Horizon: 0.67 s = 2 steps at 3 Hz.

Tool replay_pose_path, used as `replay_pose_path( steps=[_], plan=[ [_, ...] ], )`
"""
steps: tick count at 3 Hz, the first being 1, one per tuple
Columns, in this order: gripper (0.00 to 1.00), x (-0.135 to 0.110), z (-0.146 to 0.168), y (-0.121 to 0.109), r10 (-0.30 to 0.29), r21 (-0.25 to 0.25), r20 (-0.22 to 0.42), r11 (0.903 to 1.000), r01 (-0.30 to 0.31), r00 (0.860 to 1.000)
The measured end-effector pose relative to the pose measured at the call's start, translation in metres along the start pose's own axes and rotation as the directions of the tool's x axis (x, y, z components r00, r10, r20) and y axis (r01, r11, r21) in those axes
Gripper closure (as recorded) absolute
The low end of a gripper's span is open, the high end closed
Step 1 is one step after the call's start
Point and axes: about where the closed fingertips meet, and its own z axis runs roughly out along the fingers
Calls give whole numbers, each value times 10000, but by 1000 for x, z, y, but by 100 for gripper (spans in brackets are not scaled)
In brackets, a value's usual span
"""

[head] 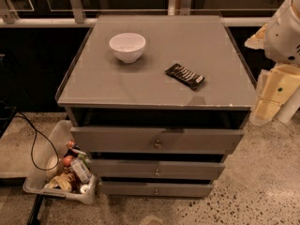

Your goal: Open top drawer

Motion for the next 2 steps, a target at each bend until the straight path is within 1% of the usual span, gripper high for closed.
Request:
replay_pose_path(
  steps=[1,2],
  plan=[
    [0,-2,-2,0,-104,174,24,9998,104,9999],
    [0,5,3,7,-293,405,643,9988,267,9975]
  ],
)
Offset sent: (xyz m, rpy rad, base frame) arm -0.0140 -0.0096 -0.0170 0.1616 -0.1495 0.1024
